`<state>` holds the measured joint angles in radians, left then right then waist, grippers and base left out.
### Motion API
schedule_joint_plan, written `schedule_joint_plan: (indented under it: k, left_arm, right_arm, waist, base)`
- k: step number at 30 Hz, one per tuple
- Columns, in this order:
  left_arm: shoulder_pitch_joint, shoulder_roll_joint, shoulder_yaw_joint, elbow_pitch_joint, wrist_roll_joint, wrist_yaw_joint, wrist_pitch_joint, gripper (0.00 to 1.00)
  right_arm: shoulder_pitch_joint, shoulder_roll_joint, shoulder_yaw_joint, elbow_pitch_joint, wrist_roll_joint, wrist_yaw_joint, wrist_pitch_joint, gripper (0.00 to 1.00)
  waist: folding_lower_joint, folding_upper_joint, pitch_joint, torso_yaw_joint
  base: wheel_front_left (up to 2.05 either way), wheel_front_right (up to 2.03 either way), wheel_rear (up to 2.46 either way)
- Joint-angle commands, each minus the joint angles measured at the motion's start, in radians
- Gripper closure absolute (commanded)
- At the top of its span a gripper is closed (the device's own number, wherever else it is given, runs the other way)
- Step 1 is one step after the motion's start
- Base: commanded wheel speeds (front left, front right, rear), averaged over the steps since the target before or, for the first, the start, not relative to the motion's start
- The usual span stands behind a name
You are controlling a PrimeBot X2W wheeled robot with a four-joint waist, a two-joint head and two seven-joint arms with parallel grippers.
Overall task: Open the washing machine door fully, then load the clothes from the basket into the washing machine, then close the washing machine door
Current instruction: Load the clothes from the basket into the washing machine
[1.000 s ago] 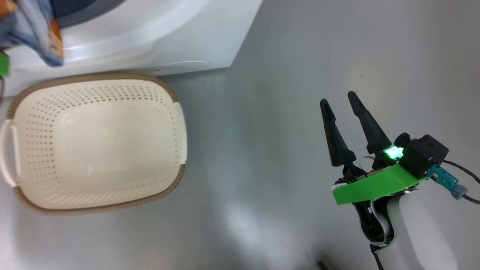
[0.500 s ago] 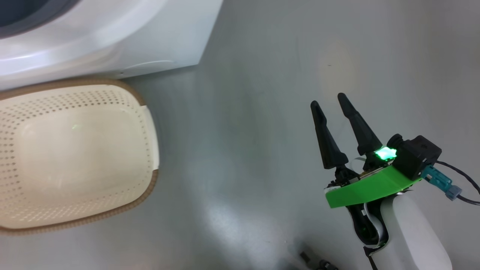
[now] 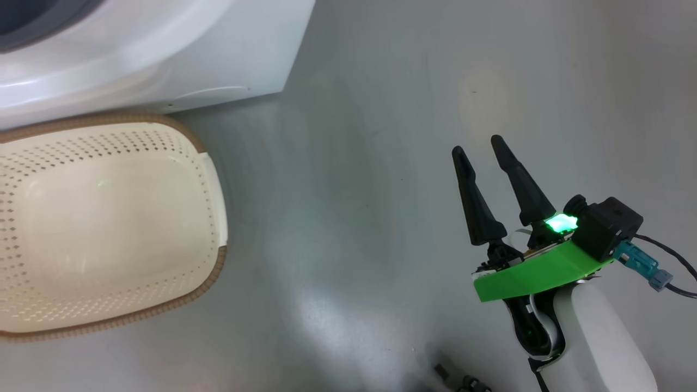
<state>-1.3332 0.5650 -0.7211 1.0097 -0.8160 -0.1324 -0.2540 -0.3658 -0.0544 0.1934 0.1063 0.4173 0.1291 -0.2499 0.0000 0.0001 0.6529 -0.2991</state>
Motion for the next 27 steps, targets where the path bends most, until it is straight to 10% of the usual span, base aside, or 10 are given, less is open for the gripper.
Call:
schedule_joint_plan:
  k: [1, 13, 27]
  left_arm:
    - [-0.021, 0.043, 0.012, -0.003, -0.016, 0.002, 0.001, 0.0]
    - [0.025, 0.009, -0.068, -0.035, -0.153, 0.002, -0.007, 0.0]
    - [0.261, -0.053, 0.189, -0.209, -0.057, 0.002, -0.008, 0.0]
  right_arm:
    - [0.03, 0.004, 0.015, -0.022, 0.01, 0.002, -0.012, 0.0]
    - [0.011, 0.004, -0.005, -0.009, -0.021, 0.002, -0.012, 0.0]
    - [0.027, 0.004, -0.042, 0.023, -0.073, 0.002, -0.012, 0.0]
  waist:
    - [0.0, -0.0001, -0.004, 0.01]
    - [0.0, -0.0001, -0.03, 0.069]
    - [0.0, -0.0001, -0.127, 0.138]
  base:
    - [0.0, 0.0, 0.0]
    - [0.0, 0.0, 0.0]
    - [0.0, 0.0, 0.0]
